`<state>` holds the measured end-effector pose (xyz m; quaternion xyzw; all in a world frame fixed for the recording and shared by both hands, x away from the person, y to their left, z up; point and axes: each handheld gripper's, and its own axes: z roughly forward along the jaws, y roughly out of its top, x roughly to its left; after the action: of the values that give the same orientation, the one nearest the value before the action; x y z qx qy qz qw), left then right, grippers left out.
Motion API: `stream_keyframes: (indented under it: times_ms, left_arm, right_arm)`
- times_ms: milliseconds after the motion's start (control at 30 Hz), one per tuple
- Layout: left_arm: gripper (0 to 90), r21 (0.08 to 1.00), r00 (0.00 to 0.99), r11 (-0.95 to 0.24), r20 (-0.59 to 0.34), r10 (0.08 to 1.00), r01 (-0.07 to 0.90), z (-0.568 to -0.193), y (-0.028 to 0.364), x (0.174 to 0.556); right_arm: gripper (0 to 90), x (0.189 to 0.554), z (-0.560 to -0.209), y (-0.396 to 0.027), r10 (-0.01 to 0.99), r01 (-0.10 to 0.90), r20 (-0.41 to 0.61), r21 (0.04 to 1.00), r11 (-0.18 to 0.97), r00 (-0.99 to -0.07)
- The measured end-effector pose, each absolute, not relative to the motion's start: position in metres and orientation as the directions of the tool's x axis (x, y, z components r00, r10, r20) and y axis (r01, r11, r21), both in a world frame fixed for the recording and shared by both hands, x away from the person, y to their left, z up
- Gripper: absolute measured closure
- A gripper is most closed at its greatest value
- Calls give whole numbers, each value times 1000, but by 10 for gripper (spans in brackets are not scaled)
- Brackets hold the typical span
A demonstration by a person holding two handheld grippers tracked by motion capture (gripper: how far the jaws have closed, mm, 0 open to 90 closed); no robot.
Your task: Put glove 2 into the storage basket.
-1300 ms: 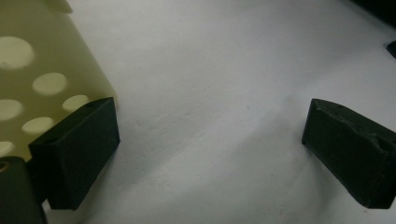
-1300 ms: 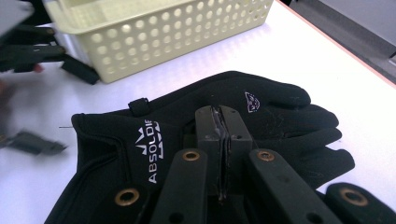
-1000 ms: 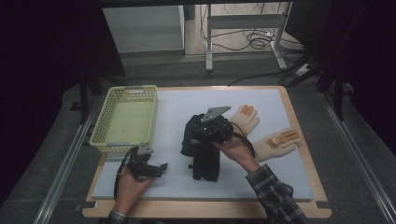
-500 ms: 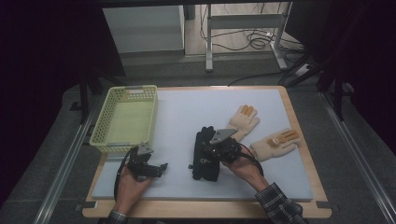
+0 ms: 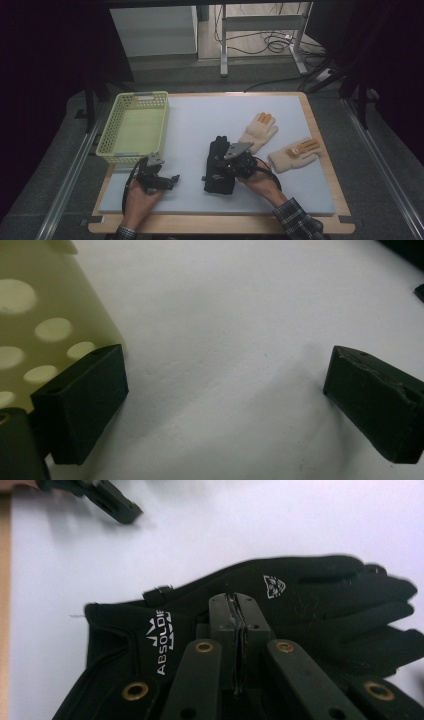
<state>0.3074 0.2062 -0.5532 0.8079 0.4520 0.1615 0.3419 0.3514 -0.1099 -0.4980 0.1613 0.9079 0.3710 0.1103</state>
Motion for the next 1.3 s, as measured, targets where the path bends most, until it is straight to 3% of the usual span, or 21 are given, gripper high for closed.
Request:
stream_keyframes:
  times_ms: [133, 233, 400, 533, 633, 700, 1067, 1300]
  left_arm:
    - [39, 701, 536, -351, -53, 843, 621, -553, 206, 307]
    - [40, 701, 536, -351, -53, 843, 621, -553, 206, 307]
    - [39, 701, 536, -351, -53, 843, 621, -553, 206, 307]
    - [39, 701, 536, -351, -52, 843, 621, -553, 206, 307]
    - [40, 699, 538, -356, -50, 841, 620, -553, 206, 307]
    - [39, 699, 538, -356, -50, 841, 620, -553, 206, 307]
    - [40, 699, 538, -355, -50, 841, 620, -553, 206, 307]
    - [40, 700, 538, -355, -50, 842, 620, -553, 206, 307]
  right_arm:
    - [817, 353, -501, -113, 390, 239, -55, 710, 662, -919]
    - [705, 353, -489, -122, 438, 257, -49, 748, 612, -898]
    - [674, 356, -479, -138, 498, 296, -36, 766, 570, -866]
    - [711, 353, -482, -155, 533, 337, -12, 763, 551, -846]
    - [870, 347, -491, -169, 548, 376, 26, 754, 538, -836]
    - [886, 342, -498, -172, 550, 390, 40, 746, 539, -835]
    - [886, 317, -531, -169, 513, 391, 56, 719, 575, -857]
    - [886, 315, -532, -158, 495, 385, 69, 724, 573, -866]
